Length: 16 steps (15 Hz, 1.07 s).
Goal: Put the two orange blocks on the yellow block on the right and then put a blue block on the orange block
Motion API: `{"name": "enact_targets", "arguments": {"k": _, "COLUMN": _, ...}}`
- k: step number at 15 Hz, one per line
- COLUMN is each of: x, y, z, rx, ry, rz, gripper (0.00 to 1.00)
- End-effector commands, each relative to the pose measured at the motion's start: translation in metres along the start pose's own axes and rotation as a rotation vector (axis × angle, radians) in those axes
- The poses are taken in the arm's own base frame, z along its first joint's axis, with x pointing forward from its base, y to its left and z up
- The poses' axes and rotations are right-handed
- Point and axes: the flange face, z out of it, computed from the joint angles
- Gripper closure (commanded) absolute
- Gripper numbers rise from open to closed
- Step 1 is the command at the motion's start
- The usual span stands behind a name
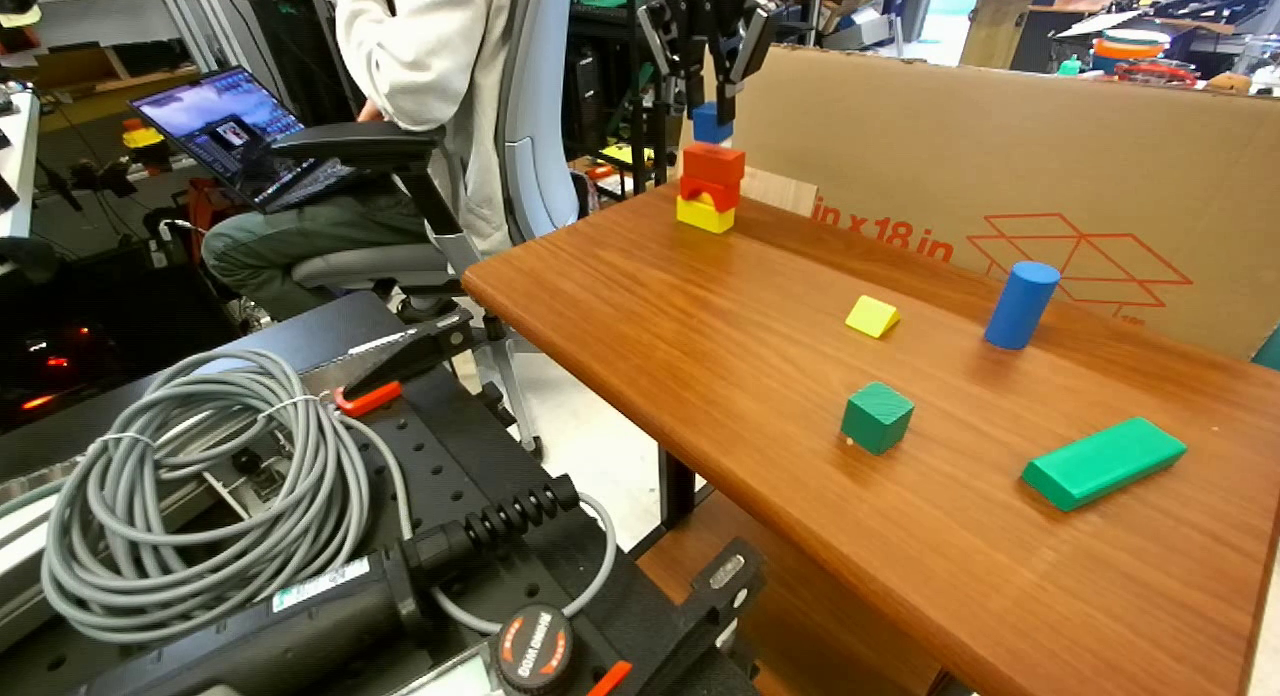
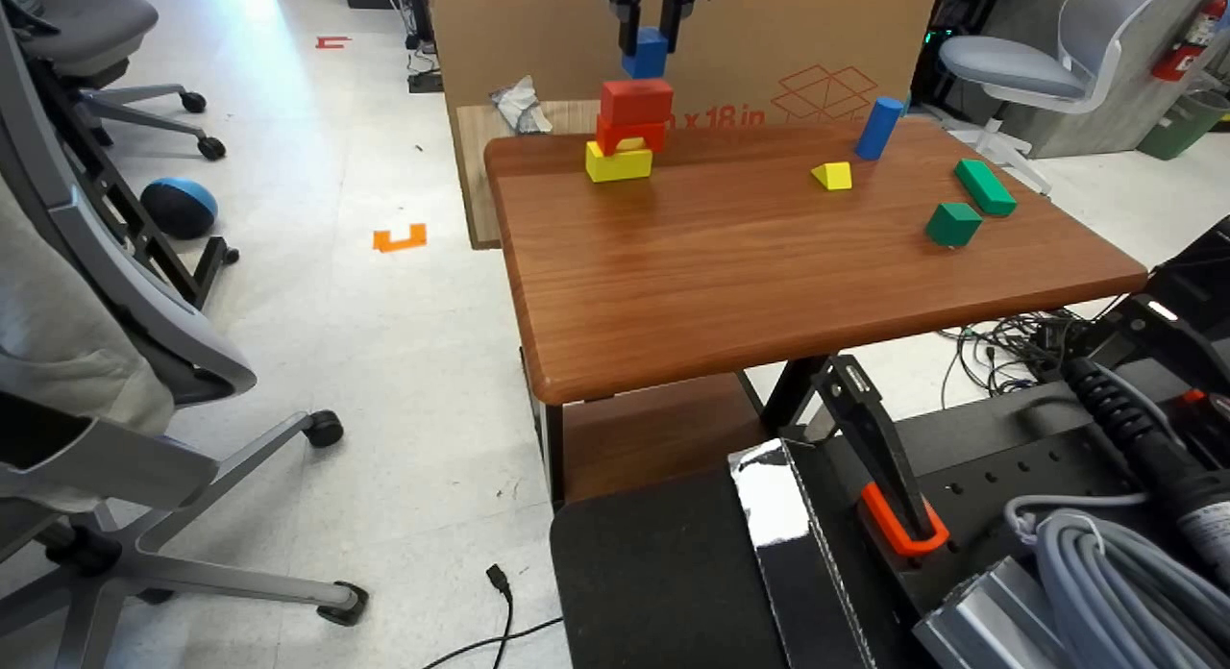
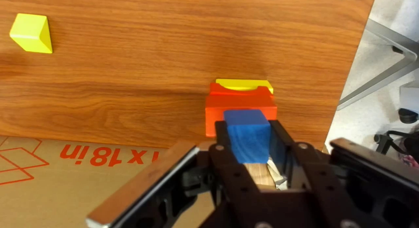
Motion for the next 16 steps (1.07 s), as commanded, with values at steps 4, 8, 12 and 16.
{"name": "enact_targets", "arguments": {"k": 4, "x": 0.012, "y": 0.001, "z": 0.014, "rx": -0.021, "ry": -0.031, "rz": -0.03, "gripper": 0.92}}
{"name": "enact_targets", "arguments": {"k": 8, "x": 0.012, "y": 0.0, "z": 0.011, "rx": -0.015, "ry": -0.022, "rz": -0.042, "gripper": 0.55}}
{"name": "enact_targets", "arguments": {"k": 12, "x": 0.0, "y": -0.001, "z": 0.001, "rx": 0.008, "ry": -0.027, "rz": -0.069, "gripper": 0.21}}
{"name": "enact_targets", "arguments": {"k": 16, "x": -0.035, "y": 0.003, "z": -0.019, "rx": 0.055, "ry": -0.064, "rz": -0.071, "gripper": 0.0}}
